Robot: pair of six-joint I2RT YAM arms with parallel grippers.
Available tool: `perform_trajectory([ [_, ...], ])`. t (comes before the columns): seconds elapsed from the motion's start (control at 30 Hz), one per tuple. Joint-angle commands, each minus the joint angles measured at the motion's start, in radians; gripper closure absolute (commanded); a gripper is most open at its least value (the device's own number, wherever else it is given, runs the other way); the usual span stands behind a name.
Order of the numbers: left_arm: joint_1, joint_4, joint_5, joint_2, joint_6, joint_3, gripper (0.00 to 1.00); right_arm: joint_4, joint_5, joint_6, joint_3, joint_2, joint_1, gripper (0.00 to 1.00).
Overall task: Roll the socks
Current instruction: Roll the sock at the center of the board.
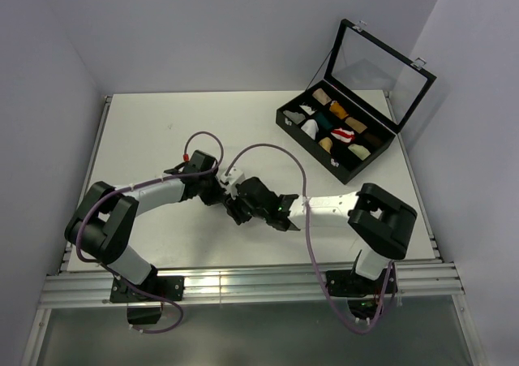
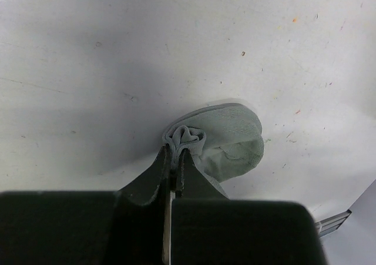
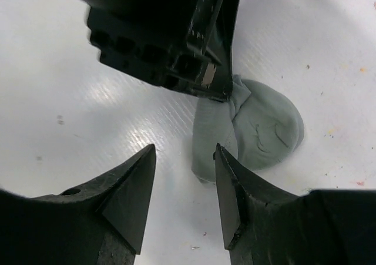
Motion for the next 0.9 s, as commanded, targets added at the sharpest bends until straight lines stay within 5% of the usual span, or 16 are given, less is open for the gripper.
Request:
perform_trajectory([
  [0.0,-0.005,-0.022,-0.018,0.004,0.026,0.031,0.99,0.031,0.135,-0.038,0.031,0.043,0.023,0.49],
  [0.43,-0.005,-0.010,0.002,0.010,0.029,0.033,0.99,0.024,0.192,-0.067,0.054,0.187,0.041,0.50],
  [0.63,-0.003,-0.002,0.008,0.009,0.027,0.033,0.99,0.016,0.184,-0.083,0.052,0.189,0.049,0.74],
  [0.7,-0.005,-0.004,0.007,0.010,0.027,0.036,0.99,0.013,0.204,-0.078,0.046,0.178,0.047,0.73],
  [0.87,-0.005,-0.005,0.008,0.014,0.030,0.037,0.99,-0.013,0.187,-0.064,0.052,0.126,0.047,0.46],
])
